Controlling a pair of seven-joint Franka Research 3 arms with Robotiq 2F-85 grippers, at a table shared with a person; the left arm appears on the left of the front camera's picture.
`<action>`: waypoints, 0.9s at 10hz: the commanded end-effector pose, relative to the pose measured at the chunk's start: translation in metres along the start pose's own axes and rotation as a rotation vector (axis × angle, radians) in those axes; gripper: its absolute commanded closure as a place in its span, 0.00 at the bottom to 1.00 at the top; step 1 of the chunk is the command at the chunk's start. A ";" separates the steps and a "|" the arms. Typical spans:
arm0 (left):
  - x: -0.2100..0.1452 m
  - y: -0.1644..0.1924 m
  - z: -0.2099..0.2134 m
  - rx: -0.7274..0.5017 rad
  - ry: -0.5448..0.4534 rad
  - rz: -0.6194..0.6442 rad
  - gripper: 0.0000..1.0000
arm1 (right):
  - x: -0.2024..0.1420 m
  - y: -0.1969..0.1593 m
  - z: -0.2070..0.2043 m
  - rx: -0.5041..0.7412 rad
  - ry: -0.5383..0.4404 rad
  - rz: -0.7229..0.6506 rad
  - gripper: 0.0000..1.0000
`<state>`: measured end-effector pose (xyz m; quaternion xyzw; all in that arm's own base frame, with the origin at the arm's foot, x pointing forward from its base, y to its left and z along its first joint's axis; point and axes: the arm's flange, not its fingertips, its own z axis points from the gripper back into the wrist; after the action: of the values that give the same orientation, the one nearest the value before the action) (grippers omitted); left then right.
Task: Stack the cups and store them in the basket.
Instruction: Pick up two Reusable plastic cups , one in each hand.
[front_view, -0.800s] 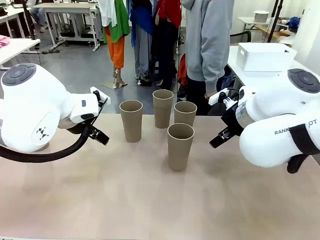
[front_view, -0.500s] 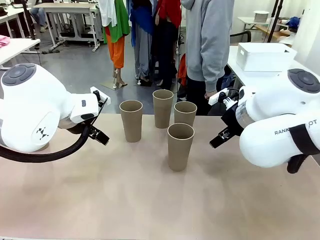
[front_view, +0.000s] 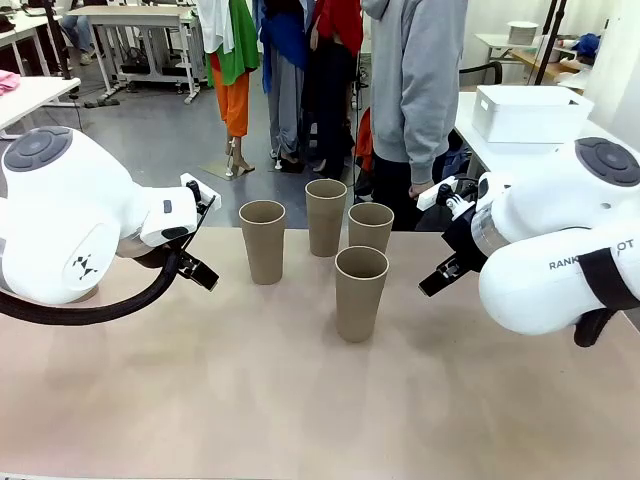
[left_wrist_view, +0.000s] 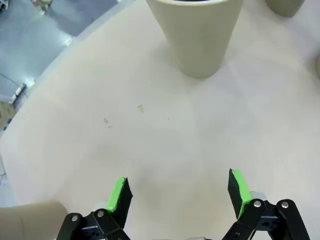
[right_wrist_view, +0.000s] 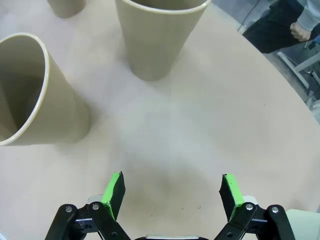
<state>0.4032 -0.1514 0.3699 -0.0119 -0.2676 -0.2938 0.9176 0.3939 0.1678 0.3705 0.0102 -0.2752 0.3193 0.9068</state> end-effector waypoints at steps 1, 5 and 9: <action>0.000 0.000 0.000 0.000 0.000 -0.001 0.00 | 0.000 0.000 0.000 0.000 0.000 0.000 0.00; 0.032 0.046 0.067 -0.073 -0.027 0.016 0.00 | 0.046 -0.038 0.080 0.005 -0.029 -0.064 0.00; 0.011 0.087 0.159 -0.305 -0.091 -0.190 0.00 | 0.015 -0.094 0.162 0.124 -0.087 0.026 0.00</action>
<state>0.3925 -0.0838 0.5161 -0.1074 -0.2657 -0.3694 0.8840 0.3917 0.1020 0.5296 0.0449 -0.2937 0.3093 0.9034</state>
